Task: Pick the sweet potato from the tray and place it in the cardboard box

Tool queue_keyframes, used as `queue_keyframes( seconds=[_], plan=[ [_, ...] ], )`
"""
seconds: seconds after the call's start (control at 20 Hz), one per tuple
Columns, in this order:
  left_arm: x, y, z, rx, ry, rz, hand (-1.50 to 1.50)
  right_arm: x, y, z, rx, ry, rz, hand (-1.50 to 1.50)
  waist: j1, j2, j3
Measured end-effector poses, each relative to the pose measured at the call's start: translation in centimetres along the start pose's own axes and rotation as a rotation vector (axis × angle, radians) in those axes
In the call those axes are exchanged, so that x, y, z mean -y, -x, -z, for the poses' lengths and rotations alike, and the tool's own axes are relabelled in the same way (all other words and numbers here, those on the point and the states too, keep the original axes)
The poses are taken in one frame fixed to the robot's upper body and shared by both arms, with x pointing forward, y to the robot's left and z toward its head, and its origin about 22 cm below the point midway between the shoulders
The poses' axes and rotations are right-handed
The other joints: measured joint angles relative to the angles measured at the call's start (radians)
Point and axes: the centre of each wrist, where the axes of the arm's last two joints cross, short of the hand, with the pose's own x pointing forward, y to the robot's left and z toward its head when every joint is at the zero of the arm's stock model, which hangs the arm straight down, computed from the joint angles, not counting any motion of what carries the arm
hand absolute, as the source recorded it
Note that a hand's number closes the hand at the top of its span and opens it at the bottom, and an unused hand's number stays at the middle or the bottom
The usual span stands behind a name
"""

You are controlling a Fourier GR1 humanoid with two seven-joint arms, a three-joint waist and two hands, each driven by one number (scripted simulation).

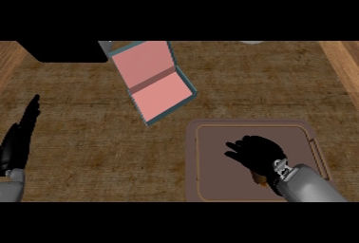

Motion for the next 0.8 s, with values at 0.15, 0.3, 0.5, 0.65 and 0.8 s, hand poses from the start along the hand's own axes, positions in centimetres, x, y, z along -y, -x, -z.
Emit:
queue_keyframes(
  seconds=[0.15, 0.3, 0.5, 0.65, 0.8],
  plan=[
    [0.1, -0.2, 0.2, 0.0, 0.002, 0.0, 0.0, 0.0, -0.1, 0.5, 0.003, 0.102, -0.042, 1.5, 0.001, -0.007, -0.005],
    [0.1, -0.1, 0.4, 0.001, 0.001, 0.002, 0.0, 0.0, 0.3, 1.0, 0.025, 0.191, -0.071, 1.5, 0.003, -0.01, -0.005],
    [0.1, -0.3, 0.1, -0.006, 0.001, 0.003, 0.0, 0.4, 0.2, 1.9, 0.03, 0.276, -0.117, 1.5, 0.005, -0.009, -0.005],
    [-0.2, 0.1, 0.0, -0.012, -0.01, 0.004, 0.0, 0.5, 0.9, 1.6, -0.075, 0.355, 0.0, 1.5, -0.006, -0.001, -0.001],
    [-0.4, 0.6, -0.4, -0.024, -0.021, 0.003, 0.0, 0.6, 2.4, 1.4, -0.239, 0.481, 0.236, 1.5, -0.025, 0.004, 0.004]
  ],
)
